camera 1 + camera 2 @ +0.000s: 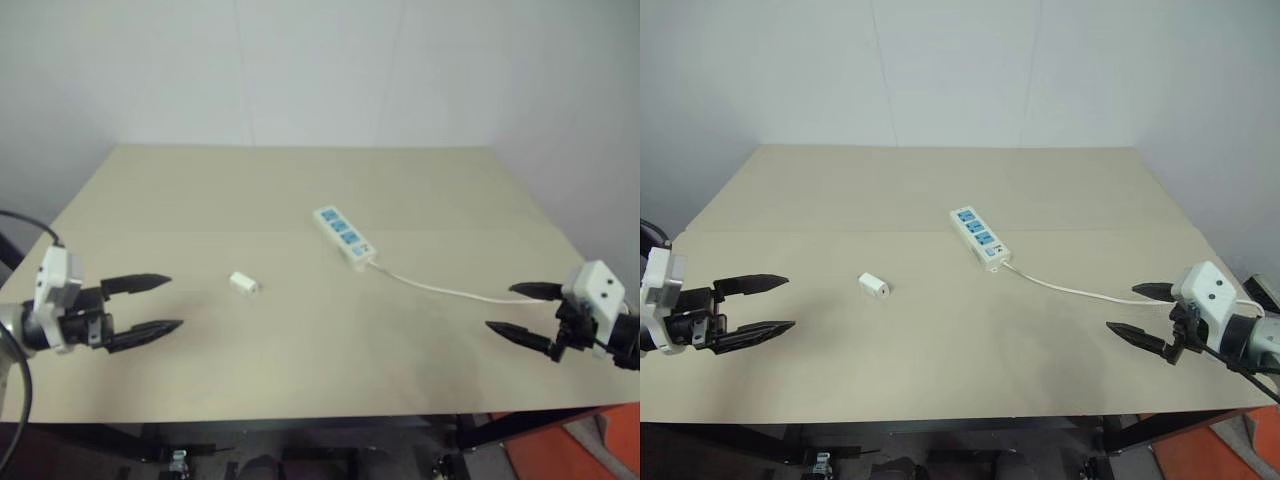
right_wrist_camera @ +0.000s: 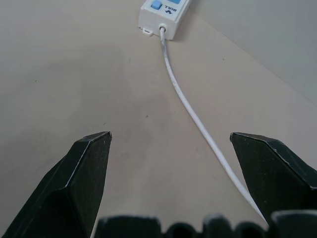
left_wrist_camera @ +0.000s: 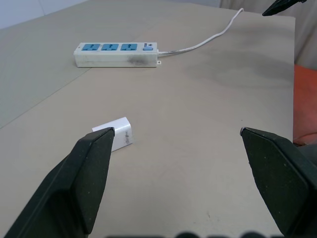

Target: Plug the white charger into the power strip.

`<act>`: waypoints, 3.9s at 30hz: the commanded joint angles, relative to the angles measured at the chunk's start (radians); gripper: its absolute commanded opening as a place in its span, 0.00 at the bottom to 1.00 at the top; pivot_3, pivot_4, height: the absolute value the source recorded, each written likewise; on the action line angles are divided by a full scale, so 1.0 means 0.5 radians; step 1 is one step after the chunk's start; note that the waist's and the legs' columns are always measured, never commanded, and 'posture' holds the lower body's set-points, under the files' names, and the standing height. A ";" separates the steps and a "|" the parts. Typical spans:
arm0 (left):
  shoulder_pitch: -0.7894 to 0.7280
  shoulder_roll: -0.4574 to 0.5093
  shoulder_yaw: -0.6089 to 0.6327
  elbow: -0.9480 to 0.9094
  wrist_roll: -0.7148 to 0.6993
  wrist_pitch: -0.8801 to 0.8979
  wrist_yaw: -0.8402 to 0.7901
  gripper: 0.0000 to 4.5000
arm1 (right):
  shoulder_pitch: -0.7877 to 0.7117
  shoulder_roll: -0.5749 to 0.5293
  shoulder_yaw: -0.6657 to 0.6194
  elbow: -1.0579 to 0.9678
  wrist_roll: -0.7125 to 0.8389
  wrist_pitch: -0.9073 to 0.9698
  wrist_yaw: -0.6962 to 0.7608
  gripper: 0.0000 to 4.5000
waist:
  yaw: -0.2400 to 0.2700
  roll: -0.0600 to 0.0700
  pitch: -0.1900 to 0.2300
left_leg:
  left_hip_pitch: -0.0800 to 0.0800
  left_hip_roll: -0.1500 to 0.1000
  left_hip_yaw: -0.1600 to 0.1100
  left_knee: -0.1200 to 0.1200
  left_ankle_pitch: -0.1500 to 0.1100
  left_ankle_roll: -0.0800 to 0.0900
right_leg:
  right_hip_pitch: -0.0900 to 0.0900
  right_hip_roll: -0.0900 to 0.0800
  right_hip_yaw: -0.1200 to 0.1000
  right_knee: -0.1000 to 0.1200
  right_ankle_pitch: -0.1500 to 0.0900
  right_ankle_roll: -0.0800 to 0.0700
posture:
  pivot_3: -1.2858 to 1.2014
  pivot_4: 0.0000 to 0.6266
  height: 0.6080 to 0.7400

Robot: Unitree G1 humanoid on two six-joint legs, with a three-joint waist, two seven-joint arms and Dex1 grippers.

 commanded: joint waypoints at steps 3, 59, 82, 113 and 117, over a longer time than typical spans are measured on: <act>0.025 0.000 0.042 -0.052 -0.009 -0.008 0.022 0.99 | -0.027 -0.038 -0.048 0.006 0.022 0.007 0.024 1.00 | 0.000 0.000 0.000 | -0.001 0.000 0.000 0.000 0.000 0.000 | 0.000 0.000 0.000 0.000 0.000 0.000 | 0.52 0.24 1.00; -0.011 0.039 -0.118 -0.176 0.147 -0.036 0.147 1.00 | -1.402 0.752 0.851 1.177 -0.485 -0.272 0.148 0.00 | -0.060 0.002 0.004 | -0.023 0.001 -0.004 -0.002 0.002 -0.002 | -0.027 0.000 0.000 0.007 0.008 -0.009 | 0.52 0.24 1.00; -0.420 0.083 -0.386 0.122 0.232 -0.062 -0.102 1.00 | -0.260 0.670 0.663 -0.262 -0.280 0.282 -0.505 0.68 | -0.007 0.001 0.004 | -0.024 -0.002 0.001 0.000 0.002 -0.003 | -0.026 0.004 0.001 0.005 0.006 -0.008 | 0.52 0.24 1.00; -0.398 0.023 -0.403 0.016 0.251 -0.061 -0.003 1.00 | -0.446 1.424 0.826 -0.144 -0.482 0.204 -1.383 0.99 | -0.009 0.001 0.004 | -0.024 -0.002 0.000 0.001 0.002 -0.003 | -0.026 0.004 0.000 0.006 0.006 -0.008 | 0.52 0.24 1.00; -0.395 0.021 -0.401 0.013 0.250 -0.059 0.003 1.00 | -0.441 1.420 0.829 -0.110 -0.444 0.200 -1.336 0.99 | -0.009 0.001 0.004 | -0.024 -0.002 0.000 0.001 0.002 -0.003 | -0.026 0.004 0.000 0.007 0.006 -0.008 | 0.52 0.24 1.00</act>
